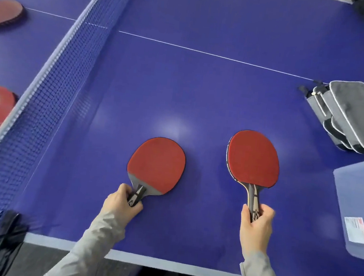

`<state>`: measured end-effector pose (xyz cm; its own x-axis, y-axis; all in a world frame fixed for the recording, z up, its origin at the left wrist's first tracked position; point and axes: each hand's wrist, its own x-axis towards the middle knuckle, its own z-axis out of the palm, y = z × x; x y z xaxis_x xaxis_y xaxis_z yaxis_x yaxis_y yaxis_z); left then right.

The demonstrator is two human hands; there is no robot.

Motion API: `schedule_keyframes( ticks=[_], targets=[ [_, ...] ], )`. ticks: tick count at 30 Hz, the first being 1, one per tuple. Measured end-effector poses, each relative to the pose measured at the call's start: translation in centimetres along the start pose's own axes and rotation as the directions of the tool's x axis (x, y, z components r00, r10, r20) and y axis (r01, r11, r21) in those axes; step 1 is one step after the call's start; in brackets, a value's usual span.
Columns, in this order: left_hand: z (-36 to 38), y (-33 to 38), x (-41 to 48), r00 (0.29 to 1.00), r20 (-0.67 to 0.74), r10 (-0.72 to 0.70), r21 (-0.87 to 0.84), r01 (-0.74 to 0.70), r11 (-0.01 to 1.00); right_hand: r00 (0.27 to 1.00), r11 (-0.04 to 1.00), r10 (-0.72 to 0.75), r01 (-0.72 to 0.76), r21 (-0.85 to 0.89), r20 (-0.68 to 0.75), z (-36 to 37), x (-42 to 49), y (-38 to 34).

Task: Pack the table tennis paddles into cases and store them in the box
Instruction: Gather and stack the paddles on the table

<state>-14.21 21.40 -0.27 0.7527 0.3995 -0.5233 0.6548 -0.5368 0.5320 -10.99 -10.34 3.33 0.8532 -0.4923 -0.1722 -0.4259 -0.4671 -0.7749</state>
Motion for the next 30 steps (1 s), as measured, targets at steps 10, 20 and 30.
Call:
schedule_keyframes(
  ticks=[10,20,30],
  targets=[
    [5.5,3.6,-4.4,0.995,0.074,-0.071,-0.492,0.099,0.865,0.998,0.998,0.045,-0.047,0.049,0.044,1.4,-7.0,-0.6],
    [9.5,6.5,-5.6,0.954,0.277,0.111,-0.489,0.041,0.871,0.994,0.997,0.043,-0.05,0.064,0.104,4.5,-7.7,-2.1],
    [7.8,5.9,-5.4,0.852,0.469,0.234,-0.557,0.079,0.827,0.99,0.999,0.033,-0.037,0.024,0.139,6.7,-9.4,-1.9]
  ],
)
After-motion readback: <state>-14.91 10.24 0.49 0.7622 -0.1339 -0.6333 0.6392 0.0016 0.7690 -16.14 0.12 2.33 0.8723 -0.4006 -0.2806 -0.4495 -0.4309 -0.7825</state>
